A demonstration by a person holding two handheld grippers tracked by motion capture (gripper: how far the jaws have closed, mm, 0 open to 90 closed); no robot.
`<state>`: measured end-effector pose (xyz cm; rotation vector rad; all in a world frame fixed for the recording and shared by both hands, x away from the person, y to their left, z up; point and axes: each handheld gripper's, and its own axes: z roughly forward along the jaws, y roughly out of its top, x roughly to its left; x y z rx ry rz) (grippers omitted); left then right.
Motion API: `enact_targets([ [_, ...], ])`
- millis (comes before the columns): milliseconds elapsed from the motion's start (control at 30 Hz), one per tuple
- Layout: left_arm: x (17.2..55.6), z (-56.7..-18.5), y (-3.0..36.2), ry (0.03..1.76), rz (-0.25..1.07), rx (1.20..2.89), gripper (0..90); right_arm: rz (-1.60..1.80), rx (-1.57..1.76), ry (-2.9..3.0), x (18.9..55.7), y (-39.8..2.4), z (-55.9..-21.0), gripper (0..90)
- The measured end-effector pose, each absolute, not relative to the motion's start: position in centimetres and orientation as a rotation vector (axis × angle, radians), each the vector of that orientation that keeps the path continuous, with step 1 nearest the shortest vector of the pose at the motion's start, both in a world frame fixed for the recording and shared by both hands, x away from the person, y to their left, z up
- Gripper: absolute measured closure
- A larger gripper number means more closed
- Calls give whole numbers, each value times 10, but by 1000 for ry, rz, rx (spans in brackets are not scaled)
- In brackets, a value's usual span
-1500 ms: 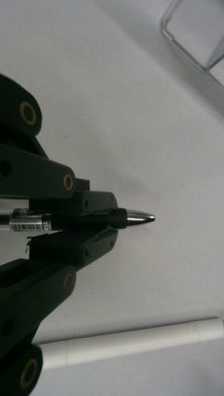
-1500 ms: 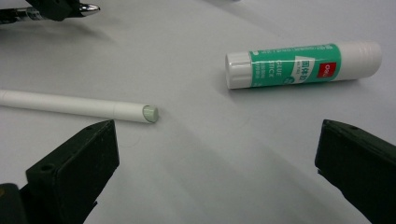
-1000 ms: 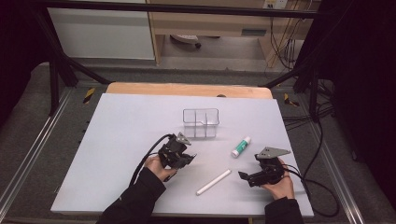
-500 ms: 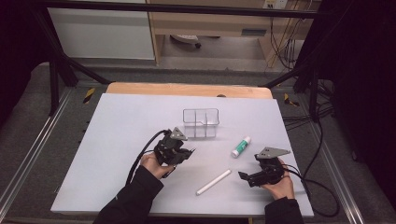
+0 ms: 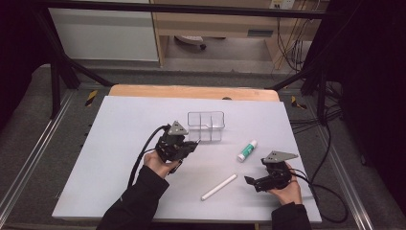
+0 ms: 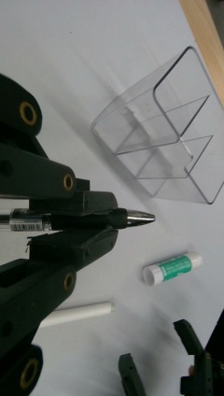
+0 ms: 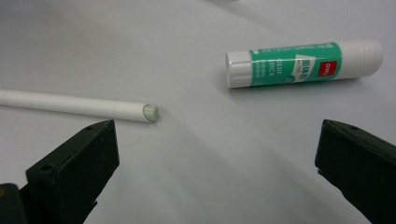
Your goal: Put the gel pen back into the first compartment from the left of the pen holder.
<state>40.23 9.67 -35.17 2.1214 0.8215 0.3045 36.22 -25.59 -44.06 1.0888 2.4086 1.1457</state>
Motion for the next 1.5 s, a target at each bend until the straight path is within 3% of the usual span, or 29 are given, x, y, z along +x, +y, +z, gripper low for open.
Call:
enact_targets([
  [1500, 455, -302, 86, 867, 425, 1826, 801, 1157, 1103, 2413, 363, -258, -442, 1],
])
